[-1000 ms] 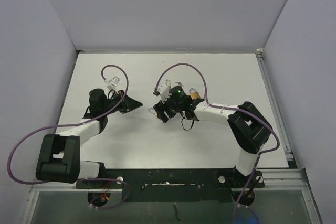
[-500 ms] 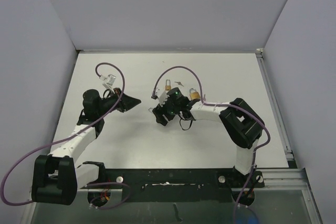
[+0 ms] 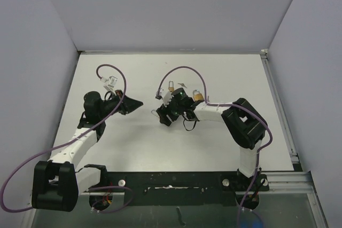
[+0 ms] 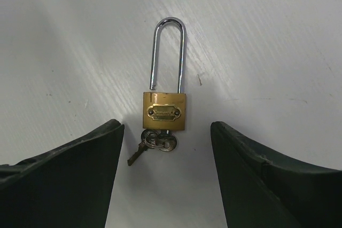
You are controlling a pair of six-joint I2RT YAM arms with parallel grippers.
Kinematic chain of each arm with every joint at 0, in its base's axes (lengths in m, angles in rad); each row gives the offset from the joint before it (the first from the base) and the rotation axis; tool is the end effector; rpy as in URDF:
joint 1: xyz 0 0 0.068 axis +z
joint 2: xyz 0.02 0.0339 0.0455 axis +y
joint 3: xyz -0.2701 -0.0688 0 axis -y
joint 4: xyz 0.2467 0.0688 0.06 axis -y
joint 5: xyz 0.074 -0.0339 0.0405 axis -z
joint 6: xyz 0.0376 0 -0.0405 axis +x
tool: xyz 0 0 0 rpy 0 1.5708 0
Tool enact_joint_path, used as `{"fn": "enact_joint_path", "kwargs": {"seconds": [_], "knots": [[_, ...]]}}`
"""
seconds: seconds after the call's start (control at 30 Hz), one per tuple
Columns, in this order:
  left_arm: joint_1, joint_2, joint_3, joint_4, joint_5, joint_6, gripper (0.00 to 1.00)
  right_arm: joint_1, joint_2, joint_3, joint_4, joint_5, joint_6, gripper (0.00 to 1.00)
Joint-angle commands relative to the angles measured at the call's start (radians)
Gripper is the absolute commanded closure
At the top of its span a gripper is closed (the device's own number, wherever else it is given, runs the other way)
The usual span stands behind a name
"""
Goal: Lock with the key
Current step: Pick up the lock from the center of the board.
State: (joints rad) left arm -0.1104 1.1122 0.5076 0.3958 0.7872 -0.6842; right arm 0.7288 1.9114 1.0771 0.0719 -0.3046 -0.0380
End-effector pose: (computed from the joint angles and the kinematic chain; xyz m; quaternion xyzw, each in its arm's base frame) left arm 0.2315 -0.0525 0.2440 0.0285 0.7565 -0.4997 0.4208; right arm 0.2908 0.2747 0.1497 -0.3953 0.8205 0.2629 0.3185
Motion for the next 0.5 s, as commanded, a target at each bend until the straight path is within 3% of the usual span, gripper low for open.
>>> {"fn": "enact_joint_path", "kwargs": {"seconds": [0.0, 0.47], "knots": [[0.003, -0.034, 0.038, 0.03, -0.014, 0.006, 1.0, 0.035, 0.018, 0.027, 0.011, 0.027, -0.022, 0.34], [0.003, -0.038, 0.028, 0.042, -0.021, 0.0, 1.0, 0.084, 0.062, 0.028, -0.027, 0.198, -0.04, 0.43]]}}
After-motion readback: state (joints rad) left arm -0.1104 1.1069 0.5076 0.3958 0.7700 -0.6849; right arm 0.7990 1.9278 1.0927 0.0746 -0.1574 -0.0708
